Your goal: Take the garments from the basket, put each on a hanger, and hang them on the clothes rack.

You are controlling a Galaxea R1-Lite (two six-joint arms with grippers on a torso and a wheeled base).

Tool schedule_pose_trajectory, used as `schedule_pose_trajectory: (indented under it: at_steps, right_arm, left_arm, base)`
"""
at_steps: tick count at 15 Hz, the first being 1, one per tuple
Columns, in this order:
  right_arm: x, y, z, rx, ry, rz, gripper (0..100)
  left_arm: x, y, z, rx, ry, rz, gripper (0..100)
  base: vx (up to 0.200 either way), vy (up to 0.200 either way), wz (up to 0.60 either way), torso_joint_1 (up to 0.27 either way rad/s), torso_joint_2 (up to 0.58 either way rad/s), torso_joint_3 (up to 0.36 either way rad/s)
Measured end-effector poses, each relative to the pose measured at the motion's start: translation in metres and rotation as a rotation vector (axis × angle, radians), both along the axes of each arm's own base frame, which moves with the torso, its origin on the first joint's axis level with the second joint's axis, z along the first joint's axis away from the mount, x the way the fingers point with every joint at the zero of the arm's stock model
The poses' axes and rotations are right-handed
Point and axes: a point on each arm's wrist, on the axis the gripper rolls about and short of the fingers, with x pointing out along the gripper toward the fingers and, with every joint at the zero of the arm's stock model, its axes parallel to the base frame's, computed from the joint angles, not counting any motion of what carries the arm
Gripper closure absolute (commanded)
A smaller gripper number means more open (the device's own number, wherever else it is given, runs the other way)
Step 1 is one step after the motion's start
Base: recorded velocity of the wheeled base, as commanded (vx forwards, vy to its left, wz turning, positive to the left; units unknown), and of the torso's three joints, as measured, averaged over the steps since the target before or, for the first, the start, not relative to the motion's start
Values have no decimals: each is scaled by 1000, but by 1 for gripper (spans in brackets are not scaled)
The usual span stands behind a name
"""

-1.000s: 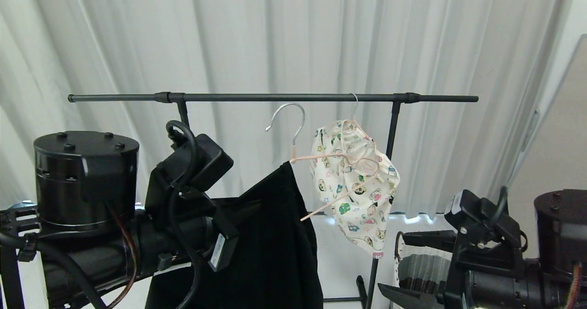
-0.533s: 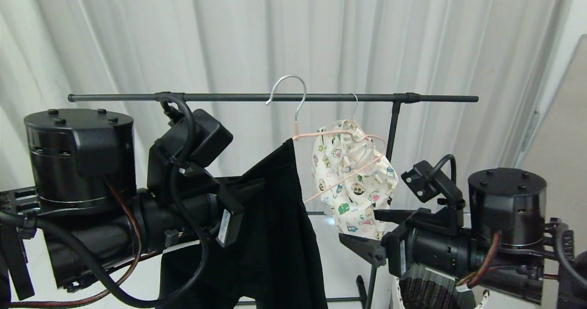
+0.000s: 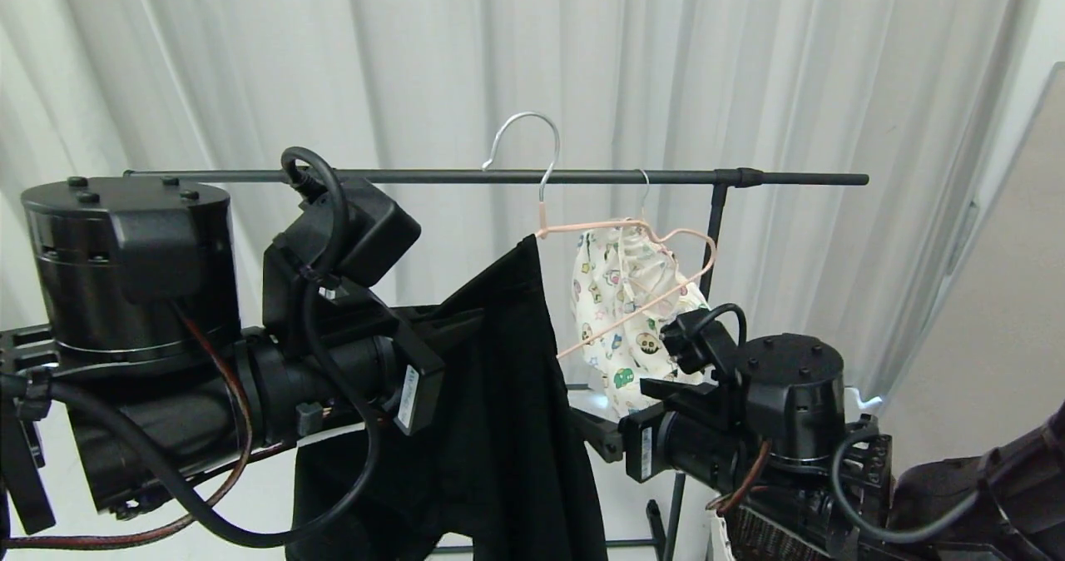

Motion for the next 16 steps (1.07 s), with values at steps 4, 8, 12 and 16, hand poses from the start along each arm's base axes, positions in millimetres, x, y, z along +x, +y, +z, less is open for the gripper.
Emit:
schedule_pose_trajectory:
  at_steps: [4, 8, 12, 16]
  right_arm:
    - [-9, 11, -7, -17, 13, 43, 0]
    - [-7, 9, -12, -33, 19, 18, 0]
    - [4, 1, -14, -42, 18, -27, 0]
    - [11, -3, -17, -52, 24, -52, 0]
  left_arm:
    - [-4, -6, 2, -5, -6, -29, 100]
    - [-5, -7, 3, -7, -8, -35, 100]
    - [-8, -8, 7, -14, -22, -52, 100]
    - [-12, -8, 10, -20, -32, -63, 100]
  base:
    - [0, 0, 0, 0, 0, 0]
    - [0, 0, 0, 0, 0, 0]
    - [0, 0, 0, 0, 0, 0]
    - [0, 0, 0, 0, 0, 0]
